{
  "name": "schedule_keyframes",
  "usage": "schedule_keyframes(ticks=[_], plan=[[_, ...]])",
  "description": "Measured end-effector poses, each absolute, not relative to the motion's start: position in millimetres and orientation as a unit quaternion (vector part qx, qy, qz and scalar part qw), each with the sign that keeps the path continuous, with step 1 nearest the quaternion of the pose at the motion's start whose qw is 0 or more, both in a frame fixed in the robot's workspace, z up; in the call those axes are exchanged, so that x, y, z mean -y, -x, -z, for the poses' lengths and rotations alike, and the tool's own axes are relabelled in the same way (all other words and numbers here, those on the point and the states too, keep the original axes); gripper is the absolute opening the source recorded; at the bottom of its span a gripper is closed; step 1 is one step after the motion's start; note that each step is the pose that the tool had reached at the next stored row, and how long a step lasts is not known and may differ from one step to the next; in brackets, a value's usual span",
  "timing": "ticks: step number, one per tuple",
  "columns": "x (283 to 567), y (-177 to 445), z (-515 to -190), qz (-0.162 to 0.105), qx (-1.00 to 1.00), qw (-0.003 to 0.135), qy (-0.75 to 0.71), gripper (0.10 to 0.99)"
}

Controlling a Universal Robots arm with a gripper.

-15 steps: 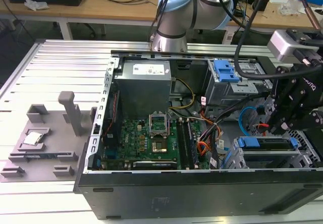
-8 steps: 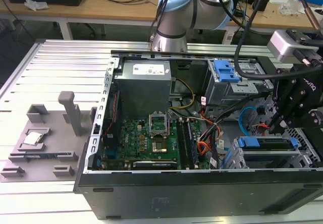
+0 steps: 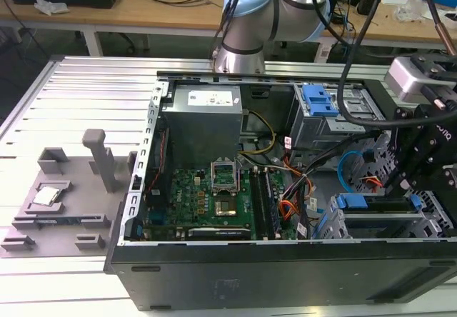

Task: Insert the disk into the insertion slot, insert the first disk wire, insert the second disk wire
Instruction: 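Insert the first disk wire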

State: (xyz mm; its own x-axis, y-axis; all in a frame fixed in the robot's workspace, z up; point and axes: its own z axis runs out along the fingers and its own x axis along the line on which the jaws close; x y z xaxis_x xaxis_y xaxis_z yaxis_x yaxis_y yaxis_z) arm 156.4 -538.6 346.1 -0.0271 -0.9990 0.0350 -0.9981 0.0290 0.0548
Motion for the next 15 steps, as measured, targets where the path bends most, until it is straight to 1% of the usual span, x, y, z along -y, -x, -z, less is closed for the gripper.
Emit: schedule_keyframes(ticks=[15], plan=[[541.3,-161.4,-336.6,0.007,0.717,0.032,-0.697,0.165]])
